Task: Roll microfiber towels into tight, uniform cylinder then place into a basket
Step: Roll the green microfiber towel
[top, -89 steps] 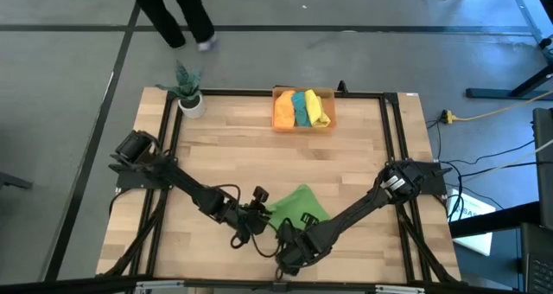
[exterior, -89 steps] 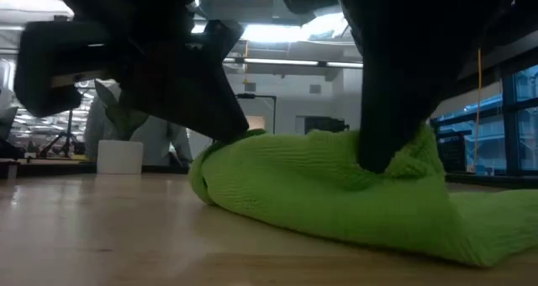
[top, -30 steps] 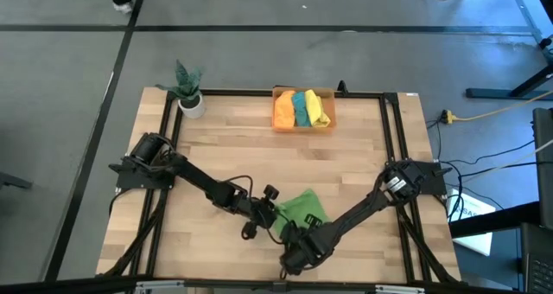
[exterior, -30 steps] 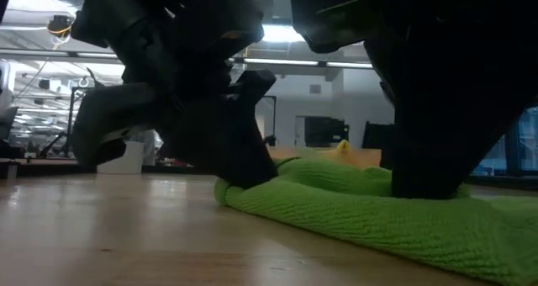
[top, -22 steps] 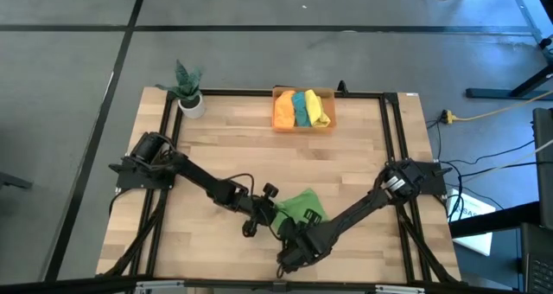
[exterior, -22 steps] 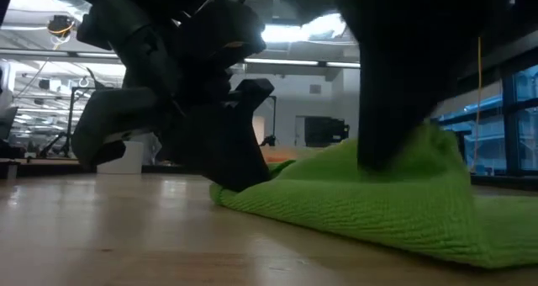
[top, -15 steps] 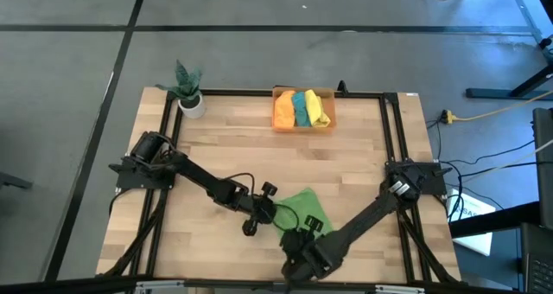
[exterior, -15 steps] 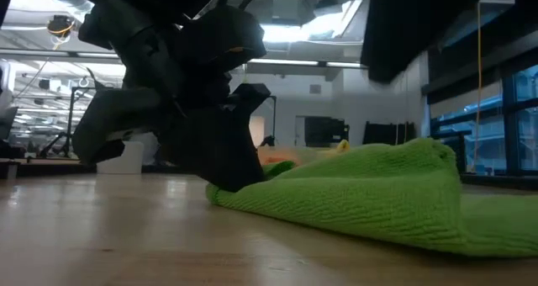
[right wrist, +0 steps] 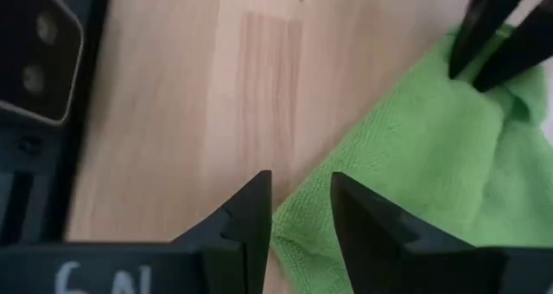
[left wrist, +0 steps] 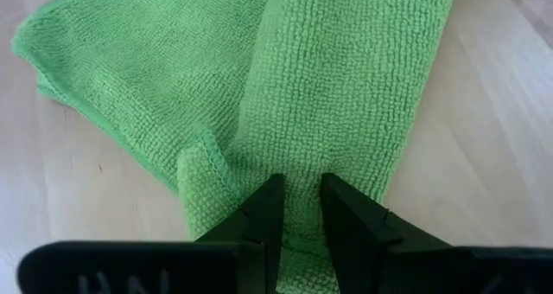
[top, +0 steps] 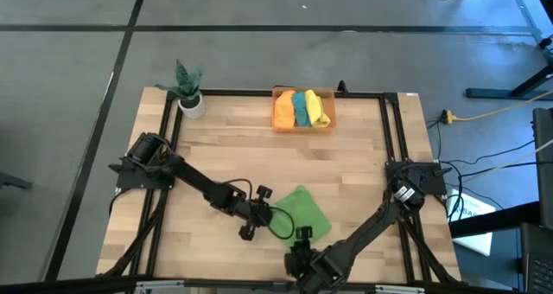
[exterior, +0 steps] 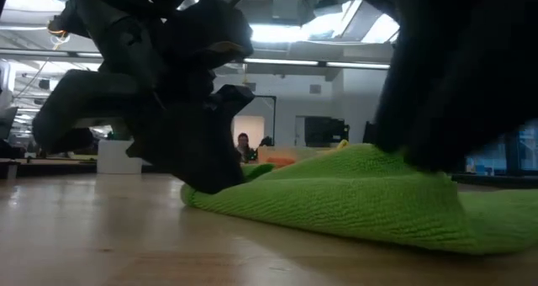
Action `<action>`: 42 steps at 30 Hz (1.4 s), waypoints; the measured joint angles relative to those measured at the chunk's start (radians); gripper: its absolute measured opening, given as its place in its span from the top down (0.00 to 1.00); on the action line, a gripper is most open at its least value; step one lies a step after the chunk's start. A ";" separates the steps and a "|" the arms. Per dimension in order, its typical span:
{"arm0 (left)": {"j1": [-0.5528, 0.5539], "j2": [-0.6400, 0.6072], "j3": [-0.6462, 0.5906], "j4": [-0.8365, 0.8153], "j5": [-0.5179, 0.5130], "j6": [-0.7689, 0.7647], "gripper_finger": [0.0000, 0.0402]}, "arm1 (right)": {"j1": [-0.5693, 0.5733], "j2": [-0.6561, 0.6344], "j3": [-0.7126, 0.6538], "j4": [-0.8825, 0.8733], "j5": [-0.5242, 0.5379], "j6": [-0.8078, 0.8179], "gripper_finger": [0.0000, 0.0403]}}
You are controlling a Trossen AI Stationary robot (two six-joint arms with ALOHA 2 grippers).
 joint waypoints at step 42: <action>-0.009 0.003 -0.002 -0.005 0.019 -0.060 0.81 | 0.077 0.001 -0.110 0.110 0.105 -0.013 0.70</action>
